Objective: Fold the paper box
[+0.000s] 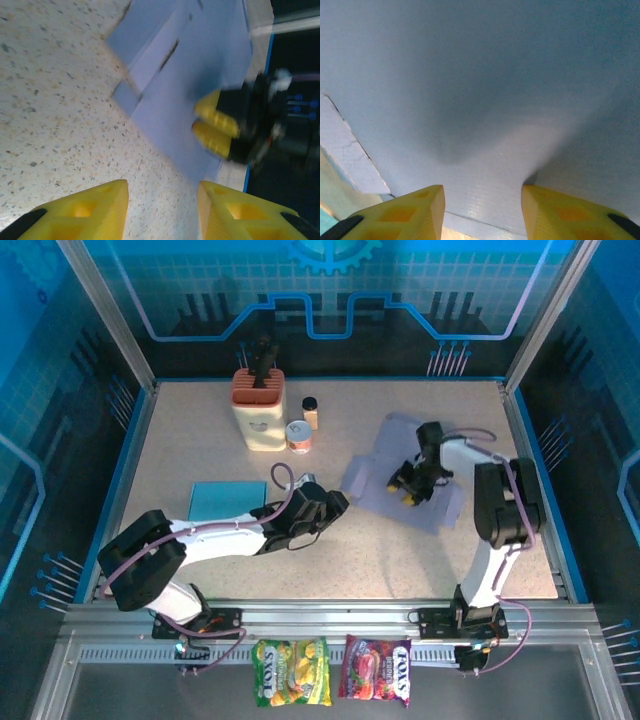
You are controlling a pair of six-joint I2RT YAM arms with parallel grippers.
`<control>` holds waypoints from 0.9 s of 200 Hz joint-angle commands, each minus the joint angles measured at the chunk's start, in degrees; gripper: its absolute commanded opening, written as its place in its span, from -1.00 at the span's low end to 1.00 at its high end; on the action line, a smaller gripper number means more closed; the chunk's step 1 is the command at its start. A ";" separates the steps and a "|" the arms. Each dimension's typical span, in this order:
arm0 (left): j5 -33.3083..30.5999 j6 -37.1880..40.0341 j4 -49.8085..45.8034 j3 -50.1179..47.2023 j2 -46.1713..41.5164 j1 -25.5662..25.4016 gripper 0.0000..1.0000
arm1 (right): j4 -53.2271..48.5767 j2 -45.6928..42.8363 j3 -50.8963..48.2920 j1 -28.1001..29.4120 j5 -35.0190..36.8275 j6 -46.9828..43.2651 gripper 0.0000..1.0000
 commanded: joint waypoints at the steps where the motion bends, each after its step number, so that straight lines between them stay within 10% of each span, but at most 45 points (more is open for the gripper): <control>1: -4.00 -5.62 -1.29 -1.12 0.37 -0.19 -0.13 | 5.25 -6.83 -8.52 3.78 -4.25 10.23 -0.10; 180: -5.87 -17.00 11.65 -5.16 9.64 0.16 -0.14 | 6.81 -11.31 -12.49 8.78 -5.04 11.20 -0.13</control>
